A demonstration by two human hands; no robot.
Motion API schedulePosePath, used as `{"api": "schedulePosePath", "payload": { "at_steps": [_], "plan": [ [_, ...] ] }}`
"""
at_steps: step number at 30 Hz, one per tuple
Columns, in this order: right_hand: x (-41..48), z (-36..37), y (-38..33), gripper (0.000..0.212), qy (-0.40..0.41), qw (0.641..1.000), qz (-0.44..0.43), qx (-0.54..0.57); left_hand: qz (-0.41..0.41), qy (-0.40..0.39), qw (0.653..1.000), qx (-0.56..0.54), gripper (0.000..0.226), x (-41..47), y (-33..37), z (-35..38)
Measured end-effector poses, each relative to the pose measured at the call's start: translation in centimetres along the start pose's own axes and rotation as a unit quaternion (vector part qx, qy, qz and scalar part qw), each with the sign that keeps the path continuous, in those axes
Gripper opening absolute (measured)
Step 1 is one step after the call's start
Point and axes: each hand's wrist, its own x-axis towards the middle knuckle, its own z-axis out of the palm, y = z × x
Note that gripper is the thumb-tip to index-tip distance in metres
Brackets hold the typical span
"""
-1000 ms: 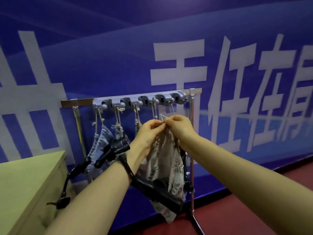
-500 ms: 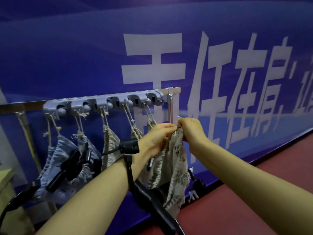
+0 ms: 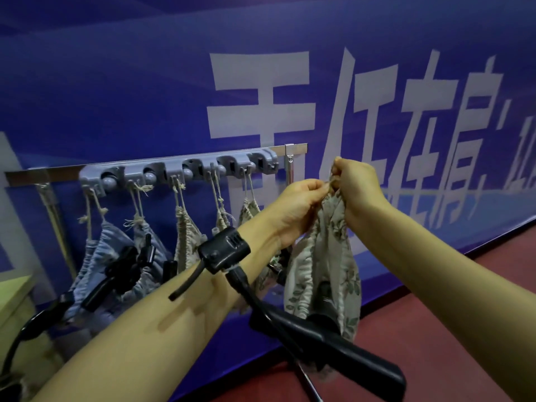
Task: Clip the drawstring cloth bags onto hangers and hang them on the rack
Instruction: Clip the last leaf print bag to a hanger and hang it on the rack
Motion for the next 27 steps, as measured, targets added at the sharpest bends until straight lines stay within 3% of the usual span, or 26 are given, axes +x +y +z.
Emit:
{"api": "schedulePosePath", "payload": {
  "at_steps": [7,12,17,21,27],
  "plan": [
    [-2.8,-0.7,-2.7,0.033,0.051,0.996,-0.058,0.034,0.038,-0.052,0.994,-0.085,0.019,-1.7,1.3,2.3],
    [-4.4,-0.9,-5.2,0.027,0.023,0.995,-0.078,0.052,0.071,-0.048,0.993,-0.082,0.016,-3.0,3.5,2.8],
    [-3.1,0.4,-3.5,0.034,-0.032,0.991,-0.122,-0.049,0.069,0.012,0.992,-0.108,0.016,-1.9,1.7,2.1],
    [-0.4,1.2,0.5,0.027,-0.032,0.989,-0.101,-0.103,0.012,0.047,0.981,-0.190,0.018,0.7,-2.4,1.6],
    [5.3,1.7,4.3,0.027,-0.059,0.983,-0.074,-0.159,-0.015,0.101,0.972,-0.210,0.020,5.8,-5.3,-0.1]
  ]
}}
